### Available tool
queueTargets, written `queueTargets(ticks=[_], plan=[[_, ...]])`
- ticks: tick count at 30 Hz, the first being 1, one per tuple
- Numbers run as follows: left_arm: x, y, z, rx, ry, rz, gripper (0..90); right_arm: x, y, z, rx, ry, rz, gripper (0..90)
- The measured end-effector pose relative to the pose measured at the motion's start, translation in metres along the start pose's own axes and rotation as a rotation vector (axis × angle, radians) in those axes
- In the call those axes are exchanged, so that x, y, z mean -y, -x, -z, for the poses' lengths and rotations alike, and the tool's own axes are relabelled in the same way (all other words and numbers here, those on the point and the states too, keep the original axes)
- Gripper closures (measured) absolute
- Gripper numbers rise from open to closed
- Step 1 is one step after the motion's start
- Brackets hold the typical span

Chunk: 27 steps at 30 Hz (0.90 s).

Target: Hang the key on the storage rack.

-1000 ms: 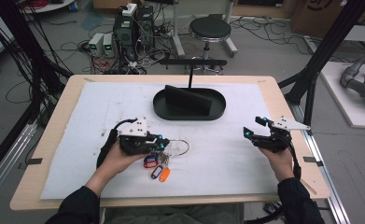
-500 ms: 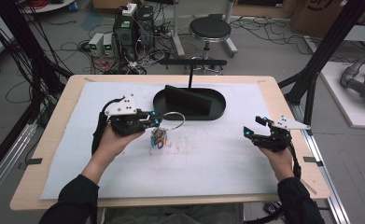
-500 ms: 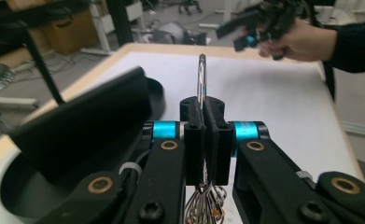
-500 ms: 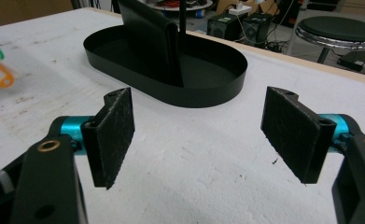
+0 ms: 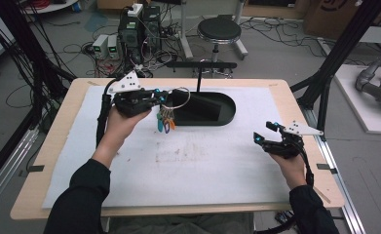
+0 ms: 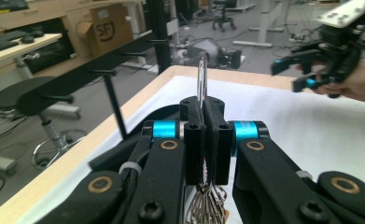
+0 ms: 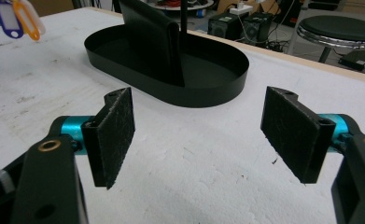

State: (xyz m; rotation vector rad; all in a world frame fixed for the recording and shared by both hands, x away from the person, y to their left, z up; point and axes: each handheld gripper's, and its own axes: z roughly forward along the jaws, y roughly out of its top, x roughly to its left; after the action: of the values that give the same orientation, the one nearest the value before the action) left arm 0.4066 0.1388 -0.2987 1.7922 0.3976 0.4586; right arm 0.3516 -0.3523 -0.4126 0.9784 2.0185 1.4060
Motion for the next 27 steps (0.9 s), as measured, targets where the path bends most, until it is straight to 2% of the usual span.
queueTargets(ticks=[2,4,7,15,19,27], plan=[[-0.002,-0.009,-0.006,-0.031,0.006,0.007,86.8,0.0,0.0,0.0,0.0,-0.003,-0.006,26.2],[-0.002,-0.013,-0.008,-0.035,0.007,0.015,86.8,0.0,0.001,0.0,0.0,-0.001,-0.004,26.2],[-0.002,-0.024,-0.018,-0.066,-0.001,0.032,86.8,0.0,0.001,0.001,0.001,0.002,-0.002,26.2],[0.0,-0.039,-0.033,-0.112,0.004,0.063,86.8,0.001,0.003,0.001,0.006,0.003,-0.025,26.2],[0.007,-0.05,-0.042,-0.141,-0.017,0.093,86.8,0.001,0.003,0.001,0.007,0.004,-0.022,26.2],[0.02,-0.065,-0.047,-0.191,-0.017,0.146,86.8,0.001,0.004,0.002,0.004,0.006,-0.025,26.2]])
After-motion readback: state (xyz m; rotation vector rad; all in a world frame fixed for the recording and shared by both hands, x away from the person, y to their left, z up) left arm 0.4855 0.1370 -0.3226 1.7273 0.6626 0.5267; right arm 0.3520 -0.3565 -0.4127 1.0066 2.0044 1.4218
